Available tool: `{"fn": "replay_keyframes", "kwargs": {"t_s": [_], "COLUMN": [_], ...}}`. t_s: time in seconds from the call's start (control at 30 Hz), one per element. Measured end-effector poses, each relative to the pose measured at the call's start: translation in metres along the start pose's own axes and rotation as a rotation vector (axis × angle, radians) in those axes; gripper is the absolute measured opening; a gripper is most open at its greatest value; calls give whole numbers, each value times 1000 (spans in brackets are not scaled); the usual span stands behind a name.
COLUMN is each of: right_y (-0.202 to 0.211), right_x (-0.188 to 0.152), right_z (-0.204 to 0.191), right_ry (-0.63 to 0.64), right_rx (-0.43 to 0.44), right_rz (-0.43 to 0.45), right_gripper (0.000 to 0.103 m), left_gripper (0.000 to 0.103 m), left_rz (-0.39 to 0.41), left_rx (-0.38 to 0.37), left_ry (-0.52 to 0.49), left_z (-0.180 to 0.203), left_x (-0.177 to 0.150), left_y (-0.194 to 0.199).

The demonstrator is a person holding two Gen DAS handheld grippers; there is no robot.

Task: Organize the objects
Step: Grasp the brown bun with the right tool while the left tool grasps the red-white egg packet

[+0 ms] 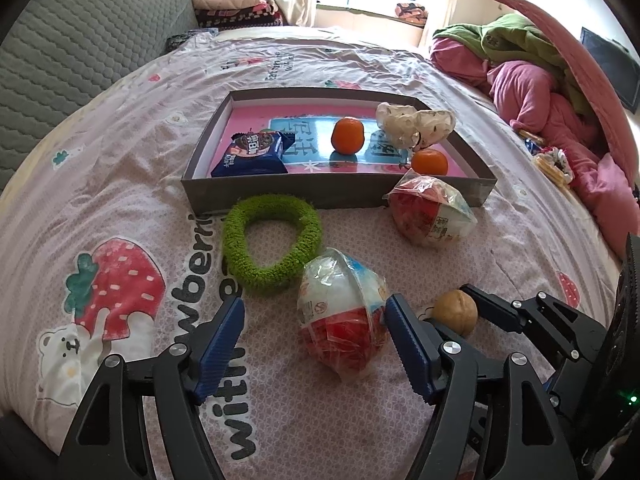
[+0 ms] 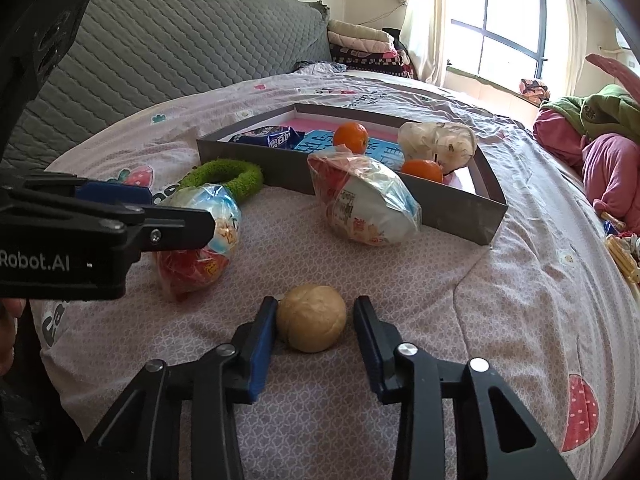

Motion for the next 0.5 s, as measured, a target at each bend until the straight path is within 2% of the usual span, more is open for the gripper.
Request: {"fn": "replay_keyframes", "kwargs": {"t_s": [0.27,0.5], "right_y": [3,9], "right_x": [-1,0], "right_z": [5,4], "right_ry": [-22,-11], "right_rx": [33,27], "right_rz": [-4,11], "right_gripper": [34,34], "left_gripper": [75,75], "left_rz": [-20,-54], "left_rx": [3,24], "left_ry": [-12,-12], "left_z": [7,9], "left_x": [-1,-4], "left_y": [-8,-21]}}
Point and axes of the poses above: each gripper's, at about its wrist camera, not at the fingertips, and y roughly against the way its jaws point, z to its right, x to its top, the point moved 3 cm from there along -y, roughly the way its jaws point, and after that the axes turned 7 degrees about -z, right-handed, at the moved point
